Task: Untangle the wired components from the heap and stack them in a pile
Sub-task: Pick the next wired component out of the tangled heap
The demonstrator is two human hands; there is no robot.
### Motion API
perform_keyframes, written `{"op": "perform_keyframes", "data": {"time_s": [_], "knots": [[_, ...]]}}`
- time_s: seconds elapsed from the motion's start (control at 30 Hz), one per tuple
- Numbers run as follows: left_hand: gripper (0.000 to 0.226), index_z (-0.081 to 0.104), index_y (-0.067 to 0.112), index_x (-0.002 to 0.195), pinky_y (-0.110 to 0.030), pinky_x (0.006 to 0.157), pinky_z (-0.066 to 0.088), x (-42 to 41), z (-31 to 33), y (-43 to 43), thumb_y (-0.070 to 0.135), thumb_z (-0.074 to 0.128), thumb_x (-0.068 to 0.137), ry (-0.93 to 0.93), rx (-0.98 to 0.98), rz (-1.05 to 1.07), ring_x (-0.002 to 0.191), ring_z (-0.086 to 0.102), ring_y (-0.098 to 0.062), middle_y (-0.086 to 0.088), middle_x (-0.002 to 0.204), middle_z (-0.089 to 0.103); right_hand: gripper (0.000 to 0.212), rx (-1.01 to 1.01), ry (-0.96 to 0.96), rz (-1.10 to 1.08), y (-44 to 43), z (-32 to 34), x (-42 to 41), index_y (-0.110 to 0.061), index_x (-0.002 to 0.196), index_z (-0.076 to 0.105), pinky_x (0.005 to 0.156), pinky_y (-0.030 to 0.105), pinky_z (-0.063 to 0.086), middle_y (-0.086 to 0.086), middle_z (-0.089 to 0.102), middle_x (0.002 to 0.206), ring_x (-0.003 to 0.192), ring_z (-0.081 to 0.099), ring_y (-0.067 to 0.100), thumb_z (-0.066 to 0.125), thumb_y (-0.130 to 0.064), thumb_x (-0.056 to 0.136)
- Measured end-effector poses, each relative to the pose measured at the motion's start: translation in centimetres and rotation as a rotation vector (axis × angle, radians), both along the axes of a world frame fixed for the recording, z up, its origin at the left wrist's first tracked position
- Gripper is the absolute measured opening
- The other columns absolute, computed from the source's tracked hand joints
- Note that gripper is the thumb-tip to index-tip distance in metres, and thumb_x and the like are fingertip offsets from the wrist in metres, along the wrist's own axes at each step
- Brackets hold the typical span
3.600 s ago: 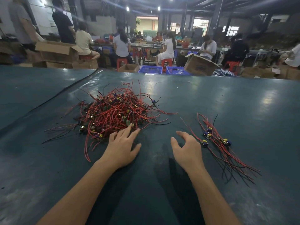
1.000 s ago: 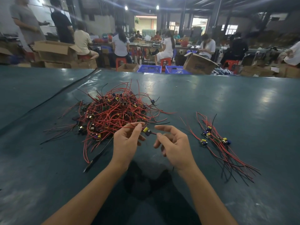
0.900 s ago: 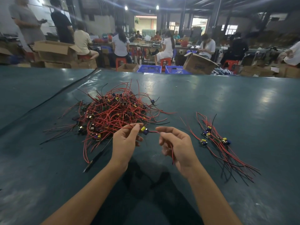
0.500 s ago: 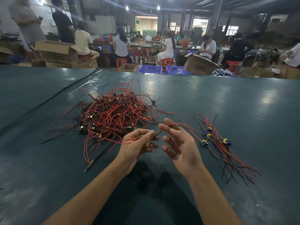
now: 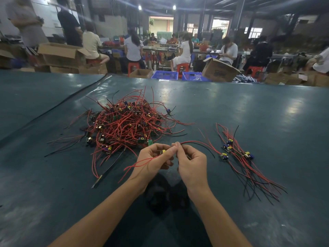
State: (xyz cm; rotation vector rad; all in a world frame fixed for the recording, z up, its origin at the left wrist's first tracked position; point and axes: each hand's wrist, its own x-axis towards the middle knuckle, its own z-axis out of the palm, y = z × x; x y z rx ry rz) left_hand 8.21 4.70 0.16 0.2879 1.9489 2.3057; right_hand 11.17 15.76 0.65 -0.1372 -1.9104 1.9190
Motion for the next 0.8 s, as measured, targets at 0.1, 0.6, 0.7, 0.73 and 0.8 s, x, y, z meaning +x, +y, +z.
{"op": "perform_keyframes", "data": {"time_s": [0.1,0.6,0.7,0.73,0.8], "knots": [[0.029,0.074,0.011,0.081,-0.02,0.06,0.052,0.1,0.0,0.1,0.04,0.071,0.077,-0.003,-0.059,-0.039,0.068,0.069,-0.017,-0.008,0.077,0.073,0.031,-0.035,-0.014,-0.002,-0.1,-0.1,0.0,-0.025,0.066,0.074,0.063,0.02,0.056,0.0,0.072,0.069,0.068,0.069,0.012,0.062,-0.021,0.094],[0.023,0.067,0.016,0.048,-0.02,0.048,0.045,-0.5,0.1,0.1,0.022,0.061,0.069,0.096,-0.103,0.042,0.044,0.052,-0.01,-0.004,0.052,0.058,0.025,-0.522,-0.234,-0.199,2.4,0.1,-2.2,-0.014,0.073,0.073,0.034,0.017,0.028,-0.008,0.041,0.051,0.036,0.03,0.004,0.062,-0.019,0.095],[0.023,0.067,0.017,0.048,-0.02,0.05,0.045,-0.4,0.1,0.2,0.021,0.061,0.069,0.114,-0.12,0.021,0.045,0.052,-0.01,-0.004,0.052,0.058,0.025,-0.604,-0.23,-0.263,3.7,0.1,-2.5,-0.013,0.073,0.072,0.033,0.017,0.028,-0.006,0.043,0.057,0.035,0.031,0.003,0.061,-0.018,0.095],[0.022,0.067,0.017,0.048,-0.02,0.05,0.045,-0.3,0.1,0.2,0.021,0.061,0.069,0.113,-0.118,0.019,0.045,0.052,-0.01,-0.004,0.052,0.058,0.024,-0.629,-0.227,-0.273,4.0,0.1,-2.6,-0.013,0.074,0.072,0.033,0.017,0.028,-0.005,0.044,0.059,0.035,0.032,0.003,0.061,-0.018,0.095],[0.022,0.067,0.016,0.049,-0.02,0.05,0.046,-0.2,0.1,0.2,0.021,0.061,0.07,0.106,-0.113,0.014,0.046,0.053,-0.011,-0.004,0.053,0.059,0.025,-0.652,-0.21,-0.276,4.0,0.1,-2.5,-0.013,0.074,0.073,0.034,0.018,0.029,-0.005,0.046,0.06,0.036,0.033,0.003,0.061,-0.019,0.095]]}}
